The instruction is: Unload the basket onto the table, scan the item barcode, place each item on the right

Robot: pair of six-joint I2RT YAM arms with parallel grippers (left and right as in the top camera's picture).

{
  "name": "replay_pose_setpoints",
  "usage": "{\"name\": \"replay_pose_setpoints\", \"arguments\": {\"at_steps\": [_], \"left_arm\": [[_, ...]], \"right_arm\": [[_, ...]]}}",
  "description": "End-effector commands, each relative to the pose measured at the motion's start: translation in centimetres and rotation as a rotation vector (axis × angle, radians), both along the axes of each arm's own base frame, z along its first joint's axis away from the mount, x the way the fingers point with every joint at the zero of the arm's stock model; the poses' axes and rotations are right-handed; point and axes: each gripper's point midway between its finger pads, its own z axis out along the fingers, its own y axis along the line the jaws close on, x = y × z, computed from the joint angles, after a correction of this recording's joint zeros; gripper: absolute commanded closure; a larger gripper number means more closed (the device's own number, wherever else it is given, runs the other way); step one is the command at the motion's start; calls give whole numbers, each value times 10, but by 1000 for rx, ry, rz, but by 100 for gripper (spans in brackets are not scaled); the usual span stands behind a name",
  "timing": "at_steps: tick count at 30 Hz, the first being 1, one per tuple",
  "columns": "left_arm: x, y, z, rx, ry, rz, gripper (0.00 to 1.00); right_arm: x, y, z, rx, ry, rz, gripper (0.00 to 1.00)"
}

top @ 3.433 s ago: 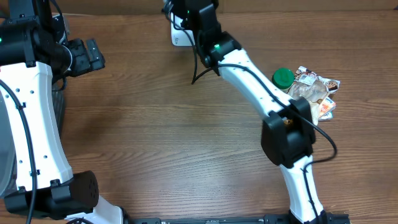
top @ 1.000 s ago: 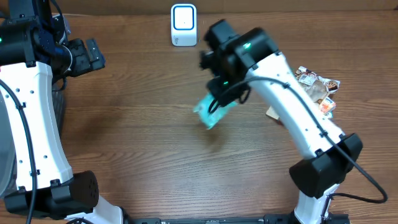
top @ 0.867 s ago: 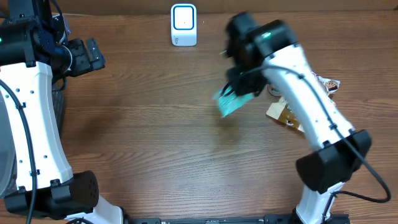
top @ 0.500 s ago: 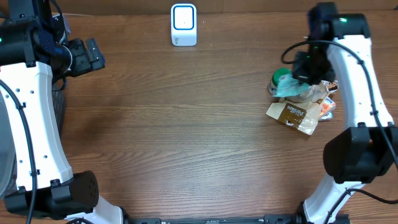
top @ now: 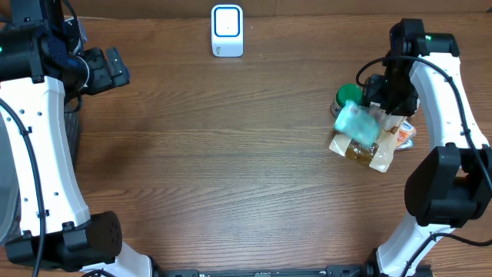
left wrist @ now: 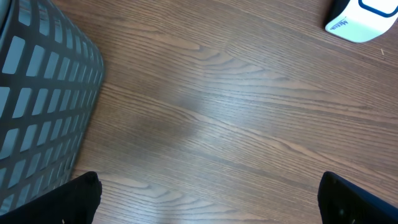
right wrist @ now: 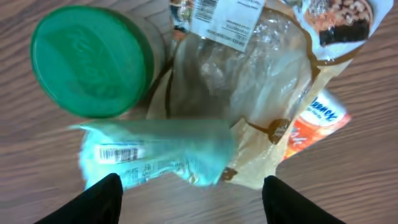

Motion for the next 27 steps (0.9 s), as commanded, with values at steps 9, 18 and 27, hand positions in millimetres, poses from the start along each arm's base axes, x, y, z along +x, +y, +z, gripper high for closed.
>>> {"name": "replay_pose_setpoints", "arguments": {"at_steps": [9,18,27], "left_arm": [[1,0,2,12,-3,-21,0],[1,0,2,12,-3,-21,1],[1,0,2,12,-3,-21,0]], "right_arm": [[-4,63,158,197,-453,174,28],[-101,115,280,284,-807,365,0],[-174,105,328,257,-1013,393,0]]}}
